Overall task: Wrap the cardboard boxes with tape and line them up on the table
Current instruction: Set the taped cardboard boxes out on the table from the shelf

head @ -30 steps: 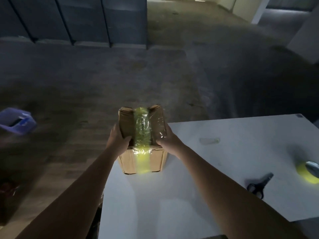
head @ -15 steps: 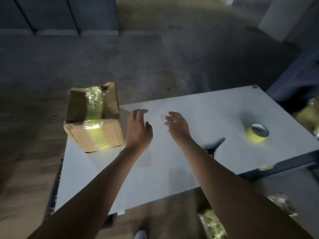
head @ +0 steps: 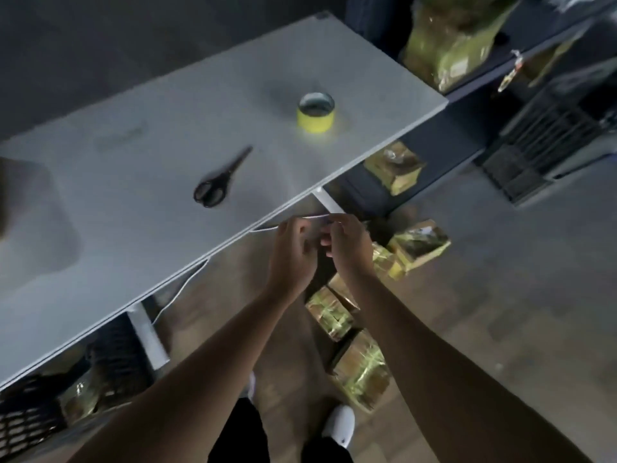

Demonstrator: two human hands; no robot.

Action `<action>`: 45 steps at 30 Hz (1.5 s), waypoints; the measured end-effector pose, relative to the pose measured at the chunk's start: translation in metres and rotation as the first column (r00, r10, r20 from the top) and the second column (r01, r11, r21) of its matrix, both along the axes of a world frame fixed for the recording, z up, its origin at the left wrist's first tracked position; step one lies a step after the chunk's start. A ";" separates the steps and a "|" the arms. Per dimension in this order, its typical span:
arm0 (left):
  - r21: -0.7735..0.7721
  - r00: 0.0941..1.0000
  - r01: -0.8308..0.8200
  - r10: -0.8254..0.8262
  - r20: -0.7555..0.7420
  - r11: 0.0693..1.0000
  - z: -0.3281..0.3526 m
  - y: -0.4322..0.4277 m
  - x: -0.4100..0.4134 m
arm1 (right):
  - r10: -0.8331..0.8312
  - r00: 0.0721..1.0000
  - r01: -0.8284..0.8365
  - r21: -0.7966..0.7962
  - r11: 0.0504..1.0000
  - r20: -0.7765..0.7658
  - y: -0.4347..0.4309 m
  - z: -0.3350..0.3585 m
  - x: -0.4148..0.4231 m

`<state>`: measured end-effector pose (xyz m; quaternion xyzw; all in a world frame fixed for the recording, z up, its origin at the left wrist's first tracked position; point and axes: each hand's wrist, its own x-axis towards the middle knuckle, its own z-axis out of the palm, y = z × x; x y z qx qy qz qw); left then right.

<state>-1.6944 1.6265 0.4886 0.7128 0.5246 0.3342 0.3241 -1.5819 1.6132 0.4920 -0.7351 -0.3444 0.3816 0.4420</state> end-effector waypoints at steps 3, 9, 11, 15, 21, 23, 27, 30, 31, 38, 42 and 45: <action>-0.140 0.999 0.033 -0.033 0.003 0.990 -0.050 -0.015 0.034 | -0.094 0.994 0.093 -0.039 0.995 -0.049 -0.028 -0.048 0.036; -0.406 0.988 0.106 -0.143 -0.062 0.908 -0.162 -0.025 0.062 | -0.249 0.966 0.233 -0.180 0.956 -0.072 -0.074 -0.161 0.075; -0.483 0.981 0.099 -0.166 -0.098 0.870 -0.200 -0.024 0.066 | -0.284 0.956 0.262 -0.227 0.938 -0.068 -0.083 -0.202 0.080; -0.582 0.969 0.047 -0.179 -0.172 0.812 -0.286 -0.016 0.074 | -0.322 0.946 0.296 -0.312 0.903 -0.035 -0.091 -0.294 0.084; -0.737 0.973 -0.174 -0.003 -0.232 0.653 -0.407 -0.009 0.089 | -0.105 0.990 0.137 -0.452 0.881 0.095 -0.097 -0.430 0.088; -0.841 0.968 -0.246 0.074 -0.240 0.483 -0.447 -0.010 0.092 | 0.021 0.988 0.064 -0.519 0.852 0.155 -0.092 -0.472 0.094; -0.932 0.976 -0.214 0.093 -0.195 0.291 -0.507 -0.025 0.088 | 0.259 0.939 -0.076 -0.597 0.799 0.226 -0.079 -0.534 0.107; -0.947 0.975 -0.224 0.055 -0.217 0.229 -0.545 -0.030 0.088 | 0.425 0.888 -0.202 -0.681 0.704 0.176 -0.071 -0.574 0.109; -0.953 0.975 -0.221 0.057 -0.214 0.206 -0.555 -0.032 0.087 | 0.461 0.871 -0.227 -0.695 0.683 0.169 -0.070 -0.584 0.106; -0.930 0.954 -0.236 0.251 -0.166 0.283 -0.567 -0.033 0.081 | 0.340 0.923 -0.170 -0.599 0.783 0.182 -0.071 -0.591 0.095; -0.825 0.913 -0.367 0.337 -0.231 0.429 -0.513 -0.030 0.084 | 0.174 0.978 -0.090 -0.517 0.851 0.115 -0.067 -0.535 0.086; -0.813 0.927 -0.333 0.323 -0.190 0.477 -0.456 -0.033 0.085 | 0.117 0.992 -0.073 -0.528 0.846 0.051 -0.072 -0.478 0.089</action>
